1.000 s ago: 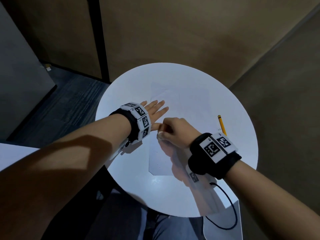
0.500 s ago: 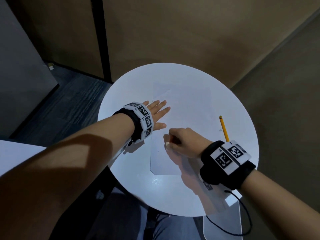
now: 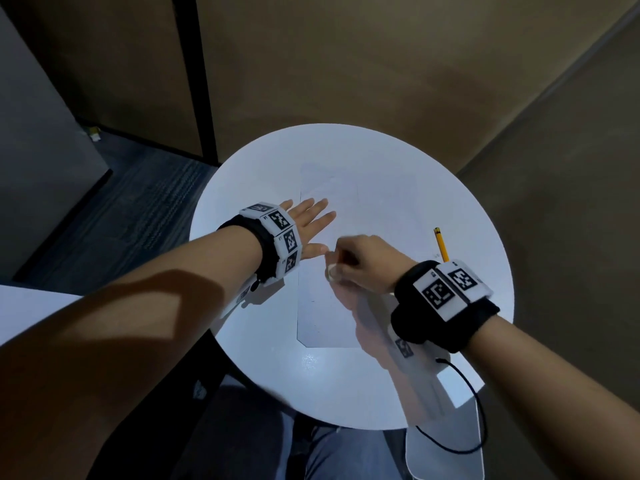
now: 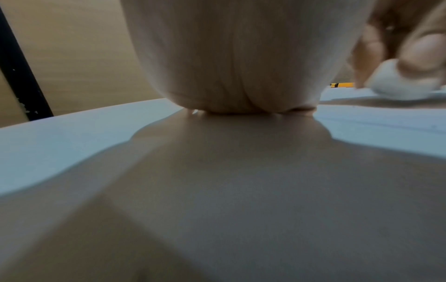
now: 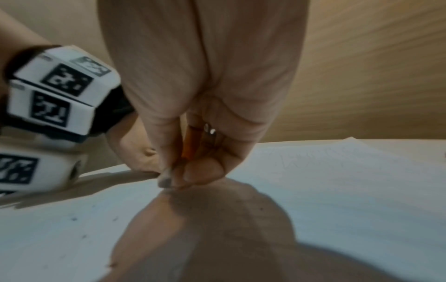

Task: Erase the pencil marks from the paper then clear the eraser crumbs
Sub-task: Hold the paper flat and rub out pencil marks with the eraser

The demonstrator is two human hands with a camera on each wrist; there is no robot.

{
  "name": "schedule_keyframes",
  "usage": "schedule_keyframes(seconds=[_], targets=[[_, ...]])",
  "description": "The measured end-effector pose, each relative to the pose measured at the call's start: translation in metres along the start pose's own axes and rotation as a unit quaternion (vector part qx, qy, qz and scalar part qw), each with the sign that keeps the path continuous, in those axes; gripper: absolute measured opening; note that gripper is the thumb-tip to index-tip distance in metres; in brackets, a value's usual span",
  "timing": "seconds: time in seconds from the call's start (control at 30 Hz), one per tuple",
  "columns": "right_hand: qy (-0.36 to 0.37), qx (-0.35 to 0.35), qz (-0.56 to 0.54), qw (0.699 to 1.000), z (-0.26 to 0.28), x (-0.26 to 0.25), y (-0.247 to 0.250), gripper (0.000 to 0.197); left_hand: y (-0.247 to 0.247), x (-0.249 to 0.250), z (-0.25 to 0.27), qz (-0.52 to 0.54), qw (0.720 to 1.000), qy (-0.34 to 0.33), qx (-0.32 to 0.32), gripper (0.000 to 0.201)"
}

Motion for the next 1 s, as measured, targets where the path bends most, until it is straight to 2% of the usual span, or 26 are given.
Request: schedule_keyframes(seconds=[0.07, 0.1, 0.2, 0.27, 0.4, 0.43, 0.47, 0.53, 0.6, 0.63, 0.67, 0.73, 0.8, 0.87, 1.0], targets=[[-0.004, 0.044, -0.031, 0.999, 0.002, 0.001, -0.003, 0.016, -0.001, 0.001, 0.0, 0.003, 1.0, -0.002, -0.001, 0.066], [0.001, 0.043, -0.027, 0.999, 0.006, 0.003, -0.008, 0.017, -0.001, 0.001, 0.0, 0.004, 1.0, -0.003, -0.004, 0.066], [0.021, -0.032, 0.036, 0.999, 0.014, 0.002, -0.014, 0.033, -0.002, 0.0, -0.001, 0.004, 1.0, -0.002, -0.009, 0.066], [0.015, -0.062, 0.065, 0.996, 0.008, -0.001, -0.006, 0.036, -0.001, 0.0, -0.001, 0.005, 1.0, -0.002, -0.009, 0.066], [-0.009, 0.045, -0.004, 0.999, 0.0, 0.002, -0.001, 0.018, 0.0, 0.002, 0.001, 0.008, 1.0, -0.003, -0.001, 0.066], [-0.004, 0.052, -0.01, 0.999, 0.003, 0.003, -0.005, 0.018, 0.0, 0.002, 0.001, 0.009, 1.0, -0.004, -0.002, 0.066], [0.005, 0.039, -0.011, 0.999, 0.007, 0.005, -0.011, 0.022, 0.0, 0.002, 0.001, 0.009, 1.0, -0.004, -0.004, 0.066], [0.011, -0.031, 0.001, 0.999, 0.017, 0.006, -0.017, 0.03, 0.0, 0.001, 0.002, 0.005, 1.0, -0.002, -0.007, 0.066], [0.001, -0.077, -0.015, 0.997, 0.023, 0.013, -0.015, 0.023, 0.0, 0.002, 0.003, 0.003, 1.0, -0.001, -0.008, 0.066], [-0.006, -0.058, -0.065, 0.996, 0.024, 0.018, -0.011, 0.017, 0.001, 0.002, 0.002, 0.002, 1.0, 0.0, -0.007, 0.066], [-0.019, -0.011, -0.137, 0.99, 0.024, 0.025, -0.007, 0.013, 0.001, 0.003, 0.002, -0.002, 1.0, 0.001, -0.007, 0.065], [-0.056, 0.105, -0.279, 0.953, 0.024, 0.039, 0.001, 0.006, 0.001, 0.001, 0.002, -0.007, 1.0, 0.005, -0.004, 0.065], [-0.083, 0.178, -0.365, 0.91, 0.026, 0.049, 0.005, 0.008, 0.0, 0.002, 0.001, -0.007, 1.0, 0.004, -0.003, 0.065], [-0.092, 0.184, -0.381, 0.901, 0.027, 0.054, 0.007, 0.011, -0.001, 0.001, 0.0, -0.01, 1.0, 0.002, -0.005, 0.065], [-0.053, 0.097, -0.32, 0.941, 0.023, 0.042, 0.005, 0.007, -0.001, -0.001, -0.002, -0.006, 1.0, 0.002, -0.013, 0.066]])
Point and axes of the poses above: each hand's wrist, its own z-axis away from the middle knuckle, its own y-axis out of the back of the hand, x = y × z, the point moved 2 cm from there along -z, towards the middle knuckle, and after that the axes turned 11 degrees about -x, right-handed, at the moved point
